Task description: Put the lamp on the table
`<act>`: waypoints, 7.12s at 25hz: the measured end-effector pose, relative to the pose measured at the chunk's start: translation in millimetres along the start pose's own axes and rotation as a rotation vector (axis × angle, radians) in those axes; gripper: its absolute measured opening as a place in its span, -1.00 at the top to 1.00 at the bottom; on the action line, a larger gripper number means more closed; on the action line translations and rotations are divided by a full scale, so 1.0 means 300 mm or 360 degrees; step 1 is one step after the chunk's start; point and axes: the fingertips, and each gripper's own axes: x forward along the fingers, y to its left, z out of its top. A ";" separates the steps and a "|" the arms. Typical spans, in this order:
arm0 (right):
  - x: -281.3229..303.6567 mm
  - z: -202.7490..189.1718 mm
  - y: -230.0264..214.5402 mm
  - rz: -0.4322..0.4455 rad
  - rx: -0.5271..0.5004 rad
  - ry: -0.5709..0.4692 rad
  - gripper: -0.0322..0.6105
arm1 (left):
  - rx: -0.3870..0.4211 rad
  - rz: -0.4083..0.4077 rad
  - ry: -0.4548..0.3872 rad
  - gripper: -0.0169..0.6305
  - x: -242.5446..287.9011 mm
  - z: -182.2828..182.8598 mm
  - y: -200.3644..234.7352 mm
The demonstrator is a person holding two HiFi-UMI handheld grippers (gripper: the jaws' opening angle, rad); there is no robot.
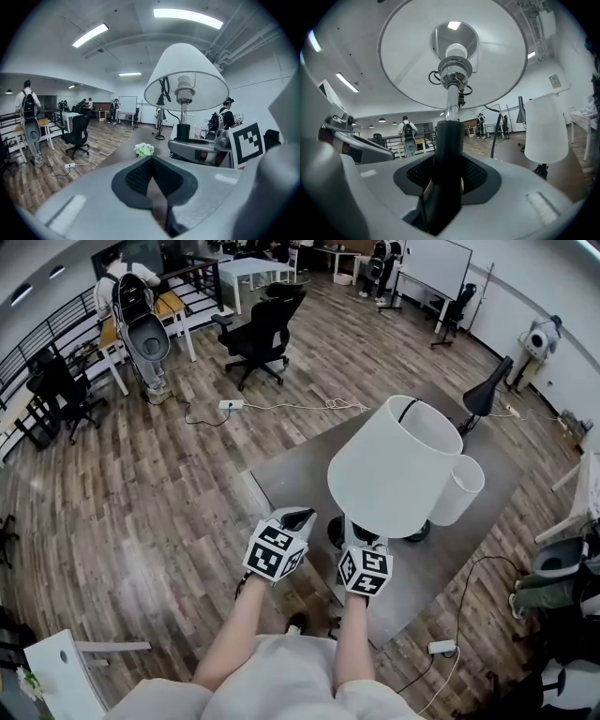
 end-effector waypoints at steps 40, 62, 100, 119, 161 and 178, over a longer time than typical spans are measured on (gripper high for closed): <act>0.310 0.052 -0.060 -0.0794 0.0081 -0.0112 0.32 | 0.0104 -0.0665 -0.0007 0.95 0.258 0.143 0.531; 0.497 -0.184 -0.151 -0.1083 0.0107 -0.0117 0.32 | 0.0209 -0.1047 0.0211 0.95 0.388 -0.181 0.592; 0.765 -0.523 -0.253 -0.0968 -0.0191 0.0066 0.32 | 0.0096 -0.0951 0.0242 0.95 0.483 -0.413 0.577; 0.707 -0.611 -0.128 -0.0986 -0.0190 0.0151 0.28 | -0.0055 -0.0806 0.0206 0.95 0.441 -0.516 0.599; -0.219 -0.326 0.353 -0.0549 0.0061 0.0195 0.83 | 0.0268 -0.0516 0.0143 0.95 -0.201 -0.272 0.106; -0.295 -0.326 0.411 -0.0460 0.0139 0.0185 0.83 | 0.0083 -0.0455 0.0156 0.95 -0.335 -0.351 0.111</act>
